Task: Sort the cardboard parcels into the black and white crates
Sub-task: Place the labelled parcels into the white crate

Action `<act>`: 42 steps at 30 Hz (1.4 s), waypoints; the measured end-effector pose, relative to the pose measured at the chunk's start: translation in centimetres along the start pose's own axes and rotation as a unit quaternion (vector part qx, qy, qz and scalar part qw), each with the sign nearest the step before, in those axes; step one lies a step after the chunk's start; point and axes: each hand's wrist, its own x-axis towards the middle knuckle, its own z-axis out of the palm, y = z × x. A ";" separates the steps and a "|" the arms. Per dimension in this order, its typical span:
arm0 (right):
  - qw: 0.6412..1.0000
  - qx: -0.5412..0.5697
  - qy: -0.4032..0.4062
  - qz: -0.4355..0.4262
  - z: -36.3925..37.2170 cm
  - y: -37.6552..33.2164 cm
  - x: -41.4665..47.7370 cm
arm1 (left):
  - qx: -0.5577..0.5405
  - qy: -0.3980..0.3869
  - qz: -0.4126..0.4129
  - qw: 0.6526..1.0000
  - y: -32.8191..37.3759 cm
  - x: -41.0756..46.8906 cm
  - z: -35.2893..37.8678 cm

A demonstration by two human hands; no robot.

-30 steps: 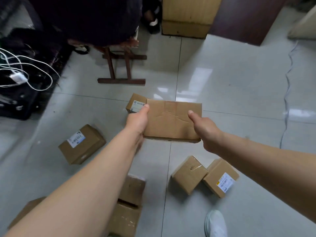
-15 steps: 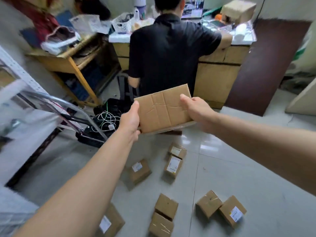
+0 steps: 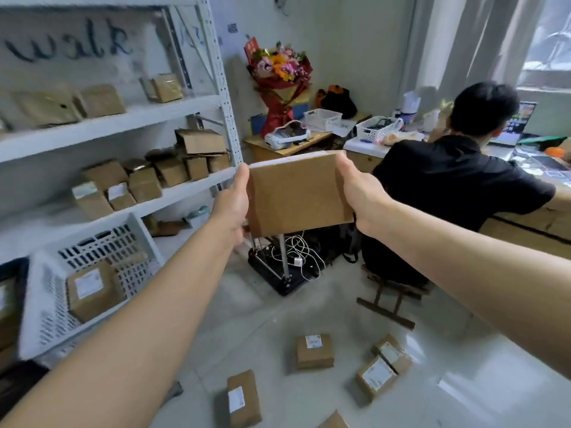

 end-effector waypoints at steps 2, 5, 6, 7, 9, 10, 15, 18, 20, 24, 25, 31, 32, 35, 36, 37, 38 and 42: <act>0.999 -0.008 -0.049 -0.012 2.6 -1.0 -1.0 | -0.030 0.050 0.002 0.998 0.2 -1.1 -2.8; 0.994 -0.020 -0.104 -0.038 6.8 -2.1 -2.6 | -0.074 0.114 -0.012 0.991 0.4 -3.1 -7.0; 0.991 -0.012 -0.128 -0.037 8.2 -2.4 -3.1 | -0.085 0.134 -0.017 0.987 0.3 -3.6 -8.5; 0.987 0.001 -0.157 -0.033 9.7 -2.8 -3.6 | -0.095 0.153 -0.022 0.983 0.3 -4.0 -10.1; 0.978 0.012 -0.205 -0.031 12.9 -3.4 -4.4 | -0.113 0.184 -0.020 0.976 0.1 -4.6 -13.5; 0.975 0.007 -0.218 -0.037 14.6 -3.7 -4.8 | -0.126 0.196 -0.014 0.972 0.0 -4.8 -15.2; 0.962 -0.005 -0.267 -0.058 24.6 -4.2 -6.8 | -0.159 0.240 0.011 0.958 -0.7 -4.1 -24.4; 0.956 -0.001 -0.290 -0.036 31.5 -3.5 -7.2 | -0.150 0.257 0.002 0.955 -1.6 -2.5 -30.4; 0.951 0.009 -0.308 -0.012 36.1 -3.0 -7.3 | -0.142 0.260 -0.004 0.955 -2.2 -1.2 -34.4; 0.946 0.011 -0.323 0.004 44.5 -2.1 -6.8 | -0.155 0.253 -0.013 0.955 -3.1 2.3 -41.6; 0.946 0.009 -0.324 0.010 46.3 -1.9 -6.5 | -0.155 0.245 -0.017 0.957 -3.2 3.3 -43.1; 0.949 -0.027 -0.311 0.048 52.6 -0.7 -4.1 | -0.134 0.201 -0.018 0.970 -5.1 8.9 -48.0; 0.948 -0.033 -0.311 0.058 53.2 -0.6 -3.4 | -0.151 0.193 -0.017 0.969 -5.5 9.8 -48.4; 0.950 -0.046 -0.301 0.072 54.6 -0.3 -1.1 | -0.238 0.214 -0.029 0.947 -6.1 12.5 -49.1; 0.951 -0.048 -0.295 0.072 55.0 -0.3 -0.3 | -0.254 0.222 -0.040 0.941 -6.2 13.6 -49.4; 0.953 -0.047 -0.291 0.071 55.6 -0.2 0.5 | -0.253 0.228 -0.050 0.939 -6.3 14.7 -49.7; 0.954 -0.046 -0.288 0.067 56.3 -0.2 1.3 | -0.240 0.231 -0.054 0.941 -6.3 15.8 -49.9; 0.956 -0.056 -0.284 0.043 59.1 -0.3 5.0 | -0.194 0.233 -0.054 0.951 -6.3 20.4 -49.8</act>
